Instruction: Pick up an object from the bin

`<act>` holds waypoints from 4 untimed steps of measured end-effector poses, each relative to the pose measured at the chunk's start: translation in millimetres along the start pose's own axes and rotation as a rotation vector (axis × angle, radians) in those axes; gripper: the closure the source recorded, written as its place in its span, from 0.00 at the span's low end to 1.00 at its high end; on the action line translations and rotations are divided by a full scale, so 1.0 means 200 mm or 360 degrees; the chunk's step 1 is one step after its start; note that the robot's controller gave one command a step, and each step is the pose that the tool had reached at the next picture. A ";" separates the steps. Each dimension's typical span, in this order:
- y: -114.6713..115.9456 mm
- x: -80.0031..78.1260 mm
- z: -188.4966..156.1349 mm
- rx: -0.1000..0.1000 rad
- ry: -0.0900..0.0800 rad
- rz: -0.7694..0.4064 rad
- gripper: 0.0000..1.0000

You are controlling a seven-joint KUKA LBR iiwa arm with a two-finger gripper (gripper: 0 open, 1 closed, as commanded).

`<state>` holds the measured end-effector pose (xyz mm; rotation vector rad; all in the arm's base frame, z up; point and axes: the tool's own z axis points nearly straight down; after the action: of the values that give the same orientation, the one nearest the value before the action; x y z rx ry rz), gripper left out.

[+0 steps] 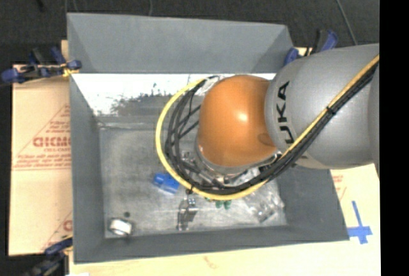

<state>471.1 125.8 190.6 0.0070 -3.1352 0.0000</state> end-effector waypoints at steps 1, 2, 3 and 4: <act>-0.02 -0.52 0.60 -0.0006 -0.0024 0.0135 0.00; -0.15 -0.51 0.44 0.0001 -0.0022 -0.0011 0.00; -0.56 -0.72 0.43 0.0008 -0.0023 -0.0199 0.00; -0.58 -0.60 0.57 -0.0005 -0.0038 -0.0091 0.00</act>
Offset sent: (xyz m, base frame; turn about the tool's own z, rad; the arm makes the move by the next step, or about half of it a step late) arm 0.1000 -0.0028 -0.1206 0.0868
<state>590.0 9.9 75.4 0.0975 -3.1575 -0.0058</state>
